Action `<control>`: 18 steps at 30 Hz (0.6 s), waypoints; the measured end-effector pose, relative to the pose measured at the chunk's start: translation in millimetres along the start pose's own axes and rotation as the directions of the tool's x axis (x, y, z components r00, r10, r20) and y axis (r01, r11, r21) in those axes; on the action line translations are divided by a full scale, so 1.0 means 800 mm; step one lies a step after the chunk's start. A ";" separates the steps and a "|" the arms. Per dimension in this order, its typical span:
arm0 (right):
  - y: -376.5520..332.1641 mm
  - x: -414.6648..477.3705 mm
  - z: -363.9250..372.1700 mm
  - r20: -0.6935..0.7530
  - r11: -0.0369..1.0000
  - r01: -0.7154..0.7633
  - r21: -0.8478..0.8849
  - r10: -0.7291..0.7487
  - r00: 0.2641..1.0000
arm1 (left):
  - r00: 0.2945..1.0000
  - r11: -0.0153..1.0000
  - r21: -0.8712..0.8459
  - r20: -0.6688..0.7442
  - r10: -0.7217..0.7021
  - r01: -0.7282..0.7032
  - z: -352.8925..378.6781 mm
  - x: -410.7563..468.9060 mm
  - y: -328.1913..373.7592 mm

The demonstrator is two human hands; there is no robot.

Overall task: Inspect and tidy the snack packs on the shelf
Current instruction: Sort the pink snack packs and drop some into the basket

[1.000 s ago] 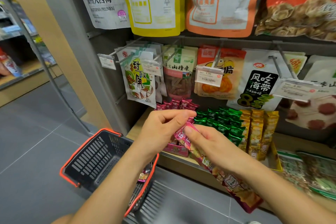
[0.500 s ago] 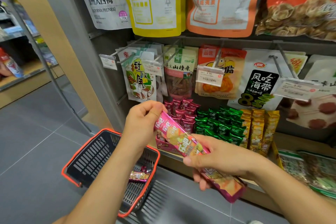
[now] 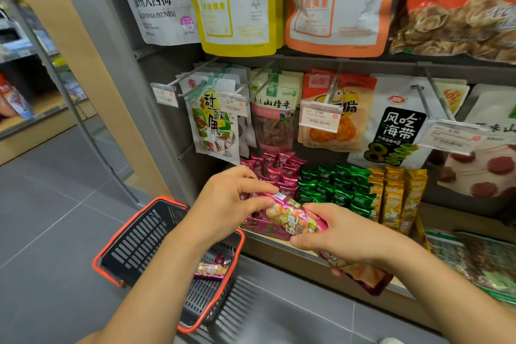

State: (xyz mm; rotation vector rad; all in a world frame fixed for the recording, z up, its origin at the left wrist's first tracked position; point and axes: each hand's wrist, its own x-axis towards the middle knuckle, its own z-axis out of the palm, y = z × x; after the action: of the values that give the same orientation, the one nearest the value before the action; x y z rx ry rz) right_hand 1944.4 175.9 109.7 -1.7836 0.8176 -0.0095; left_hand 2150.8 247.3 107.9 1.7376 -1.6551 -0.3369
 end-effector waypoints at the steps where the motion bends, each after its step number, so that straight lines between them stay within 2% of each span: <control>1: 0.001 0.000 -0.001 0.007 1.000 0.001 0.008 -0.001 1.000 | 0.999 0.998 0.045 -0.014 0.042 -0.042 0.002 -0.001 0.000; 3: 0.002 -0.001 -0.005 0.032 1.000 -0.008 0.004 0.008 0.999 | 0.989 0.978 0.146 -0.010 0.149 -0.146 0.005 -0.003 0.000; 5: 0.003 -0.003 -0.008 0.051 1.000 -0.028 -0.013 0.028 0.998 | 0.973 0.947 0.224 0.051 0.226 -0.231 0.008 -0.007 0.004; 11: 0.007 -0.006 -0.008 0.101 0.999 -0.051 -0.013 0.052 0.993 | 0.918 0.870 0.296 0.152 0.366 -0.395 0.025 -0.016 0.027; 15: 0.002 -0.011 -0.012 0.098 0.999 0.032 -0.003 -0.031 0.995 | 0.920 0.902 0.186 0.027 0.390 -0.388 0.026 -0.019 0.025; 18: -0.001 -0.019 -0.035 0.057 0.980 0.081 -0.181 -0.072 0.996 | 0.926 0.914 0.207 -0.071 0.371 -0.350 0.017 -0.016 0.013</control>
State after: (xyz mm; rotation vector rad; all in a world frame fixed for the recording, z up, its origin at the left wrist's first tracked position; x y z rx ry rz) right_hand 1922.7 160.9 126.9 -1.9800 0.7329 0.0616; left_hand 2132.3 255.9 101.0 1.5067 -1.9320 0.0923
